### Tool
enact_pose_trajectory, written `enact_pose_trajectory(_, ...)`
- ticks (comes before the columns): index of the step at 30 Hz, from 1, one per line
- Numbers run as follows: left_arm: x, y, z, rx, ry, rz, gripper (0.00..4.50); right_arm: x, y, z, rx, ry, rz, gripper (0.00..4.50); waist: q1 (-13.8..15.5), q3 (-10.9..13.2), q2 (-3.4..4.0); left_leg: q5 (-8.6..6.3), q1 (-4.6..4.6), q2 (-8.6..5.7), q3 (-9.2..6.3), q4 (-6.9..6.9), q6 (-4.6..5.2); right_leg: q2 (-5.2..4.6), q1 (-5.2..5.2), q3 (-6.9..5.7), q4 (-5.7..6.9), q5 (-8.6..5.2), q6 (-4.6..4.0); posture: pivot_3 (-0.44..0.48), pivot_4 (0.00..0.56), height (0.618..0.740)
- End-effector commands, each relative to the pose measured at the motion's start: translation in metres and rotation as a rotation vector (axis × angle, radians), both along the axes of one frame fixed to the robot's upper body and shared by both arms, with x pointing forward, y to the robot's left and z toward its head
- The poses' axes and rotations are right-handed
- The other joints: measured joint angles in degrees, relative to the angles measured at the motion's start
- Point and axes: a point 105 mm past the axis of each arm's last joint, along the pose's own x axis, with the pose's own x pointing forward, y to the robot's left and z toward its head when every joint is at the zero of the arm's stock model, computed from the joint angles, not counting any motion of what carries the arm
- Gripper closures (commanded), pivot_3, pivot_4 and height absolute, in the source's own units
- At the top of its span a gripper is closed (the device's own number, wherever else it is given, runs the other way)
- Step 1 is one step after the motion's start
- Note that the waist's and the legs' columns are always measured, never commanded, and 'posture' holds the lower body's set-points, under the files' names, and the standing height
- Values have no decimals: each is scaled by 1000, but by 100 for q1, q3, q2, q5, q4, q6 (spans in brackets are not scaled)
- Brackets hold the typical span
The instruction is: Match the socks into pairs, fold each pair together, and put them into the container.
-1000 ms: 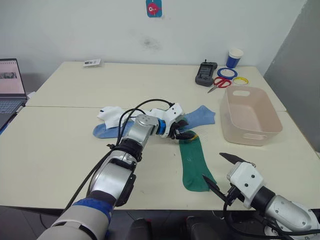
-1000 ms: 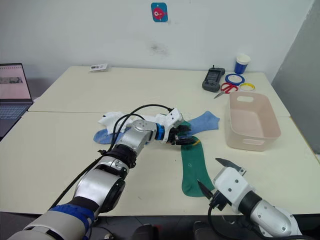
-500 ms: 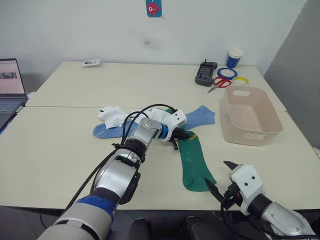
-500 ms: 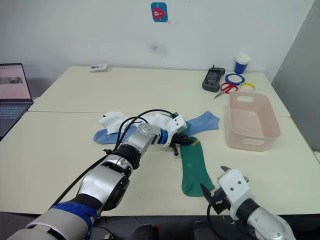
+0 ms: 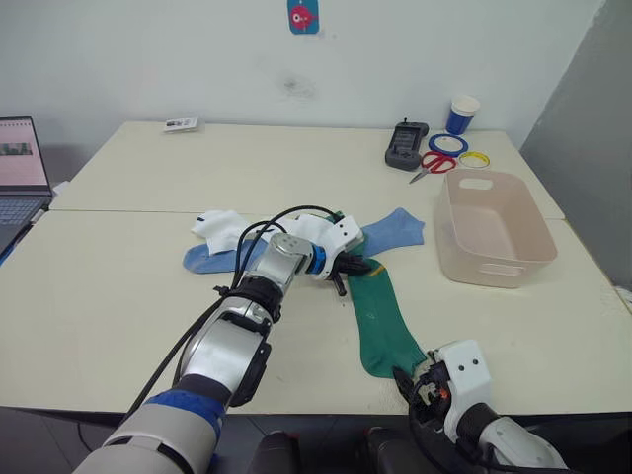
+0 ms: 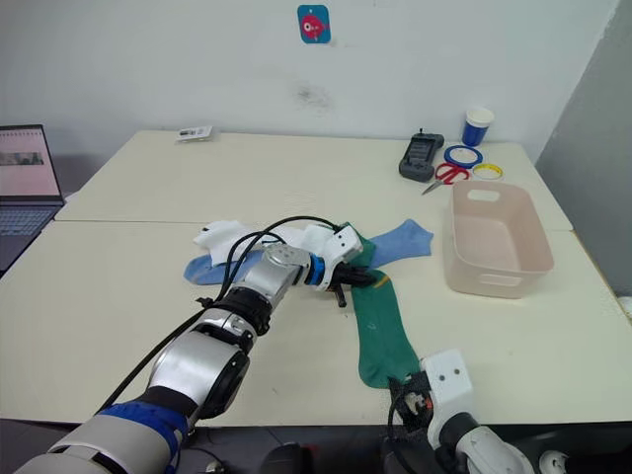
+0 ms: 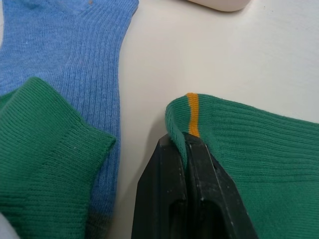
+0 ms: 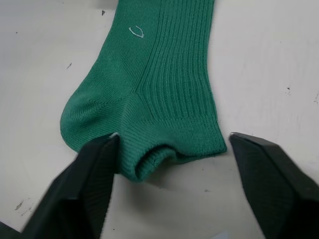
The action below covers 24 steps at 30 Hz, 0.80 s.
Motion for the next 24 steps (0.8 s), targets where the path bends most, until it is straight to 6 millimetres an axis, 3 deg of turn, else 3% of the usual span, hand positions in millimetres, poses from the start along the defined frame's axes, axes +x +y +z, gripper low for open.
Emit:
enact_pose_trajectory(1, 1, -4, 16, -40, -41, -17, 4500, 2, 2, 5, -1, -20, 19, 2040, 1, 0, 0, 0, 0, 0, 0, 0, 0, 0, 0, -1, 0, 0, 0, 0, 150, 732)
enact_pose_trajectory(7, 1, 3, 22, -71, -41, 4, 4500, 4, 5, 13, -16, -48, 80, 4330, -6, 0, 0, 0, 0, 1, -1, -1, 0, 0, 0, -2, 0, 0, 0, 0, 150, 732)
enact_pose_trajectory(8, 1, 8, 24, -79, -35, 17, 4500, 5, 3, 16, -29, -61, 93, 4490, -7, 0, 0, 0, 0, 2, -2, -1, 0, 1, 0, -1, 0, 0, 0, 0, 150, 732)
enact_pose_trajectory(15, -11, 59, 44, -148, 50, 165, 4500, 31, -9, 54, -186, -190, 298, 4490, -74, 0, 2, 0, 8, 4, -6, 0, -1, 1, -4, 10, 10, 0, 0, 0, 150, 732)
enact_pose_trajectory(20, -43, 90, 46, -214, 127, 285, 4500, 48, 5, 69, -205, -188, 529, 4490, -59, -1, 5, 1, 9, 11, -24, -2, -1, 1, -2, -1, 16, -1, -3, 0, 150, 732)
enact_pose_trajectory(24, -77, 115, 34, -288, 179, 427, 4500, 58, 24, 66, -214, -146, 700, 4490, -78, -1, 5, 0, 12, 11, -15, 0, -1, -18, -3, 10, 17, -1, -3, 0, 150, 732)
